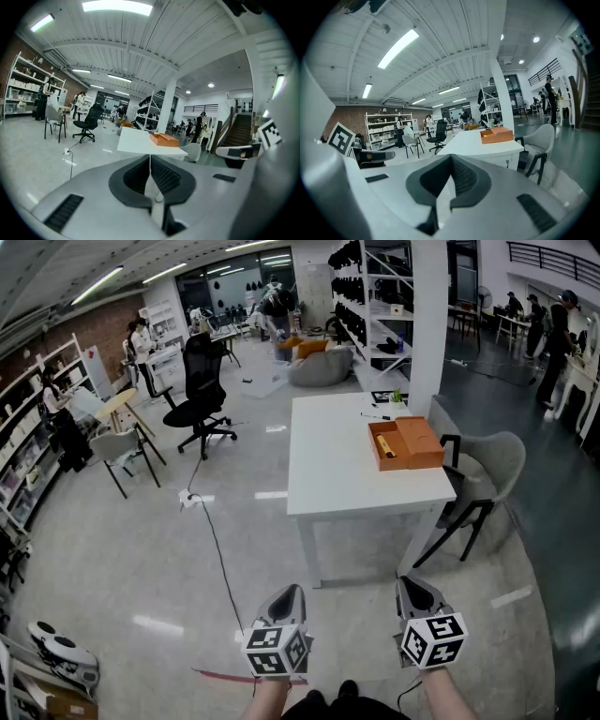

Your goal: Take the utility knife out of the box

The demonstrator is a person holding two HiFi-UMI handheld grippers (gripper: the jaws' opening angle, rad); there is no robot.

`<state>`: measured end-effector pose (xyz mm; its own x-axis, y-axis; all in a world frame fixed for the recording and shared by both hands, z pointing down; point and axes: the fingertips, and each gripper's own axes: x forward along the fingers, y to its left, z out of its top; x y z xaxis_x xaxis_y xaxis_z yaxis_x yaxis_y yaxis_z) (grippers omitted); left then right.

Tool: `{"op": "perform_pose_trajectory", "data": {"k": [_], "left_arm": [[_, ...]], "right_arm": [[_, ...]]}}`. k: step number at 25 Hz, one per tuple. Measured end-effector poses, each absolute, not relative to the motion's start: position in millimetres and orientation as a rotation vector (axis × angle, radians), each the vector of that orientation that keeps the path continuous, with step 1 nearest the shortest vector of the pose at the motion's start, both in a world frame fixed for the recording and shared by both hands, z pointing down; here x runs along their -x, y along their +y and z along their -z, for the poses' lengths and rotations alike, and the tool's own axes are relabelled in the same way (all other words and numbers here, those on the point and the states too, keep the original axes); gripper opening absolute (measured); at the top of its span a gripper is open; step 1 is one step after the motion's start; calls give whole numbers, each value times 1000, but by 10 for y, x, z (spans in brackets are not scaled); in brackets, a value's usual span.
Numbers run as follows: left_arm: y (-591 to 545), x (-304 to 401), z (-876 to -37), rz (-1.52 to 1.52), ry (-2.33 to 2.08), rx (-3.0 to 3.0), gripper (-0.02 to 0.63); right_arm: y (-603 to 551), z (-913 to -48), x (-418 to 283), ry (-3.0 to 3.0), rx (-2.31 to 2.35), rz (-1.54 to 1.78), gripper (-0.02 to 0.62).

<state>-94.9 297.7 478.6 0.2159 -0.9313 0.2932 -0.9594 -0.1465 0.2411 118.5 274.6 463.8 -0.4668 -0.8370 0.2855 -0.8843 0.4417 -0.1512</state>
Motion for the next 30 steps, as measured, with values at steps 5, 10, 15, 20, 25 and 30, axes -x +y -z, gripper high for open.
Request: {"op": "perform_pose_trajectory", "data": {"k": [5, 10, 15, 20, 25, 30], "left_arm": [[2916, 932, -4749, -114, -1763, -2128, 14], [2925, 876, -4789, -121, -1753, -2122, 15], [2898, 769, -4836, -117, -1739, -2126, 14], [2862, 663, -4856, -118, -1727, -2135, 14], [2790, 617, -4839, -137, -1709, -2149, 14], [2609, 595, -4843, -159, -1712, -2163, 14]], "right_arm": [[2722, -4631, -1142, -2548, -1482, -442, 0], [2742, -4659, -1155, -2570, -1452, -461, 0], [2701, -4653, -1272, -2584, -1480, -449, 0], [2649, -4627, -1365, -2593, -1478, -445, 3], [2564, -4588, -1396, -2596, -1480, -458, 44], [2397, -4644, -1420, -2591, -1475, -483, 91]]}}
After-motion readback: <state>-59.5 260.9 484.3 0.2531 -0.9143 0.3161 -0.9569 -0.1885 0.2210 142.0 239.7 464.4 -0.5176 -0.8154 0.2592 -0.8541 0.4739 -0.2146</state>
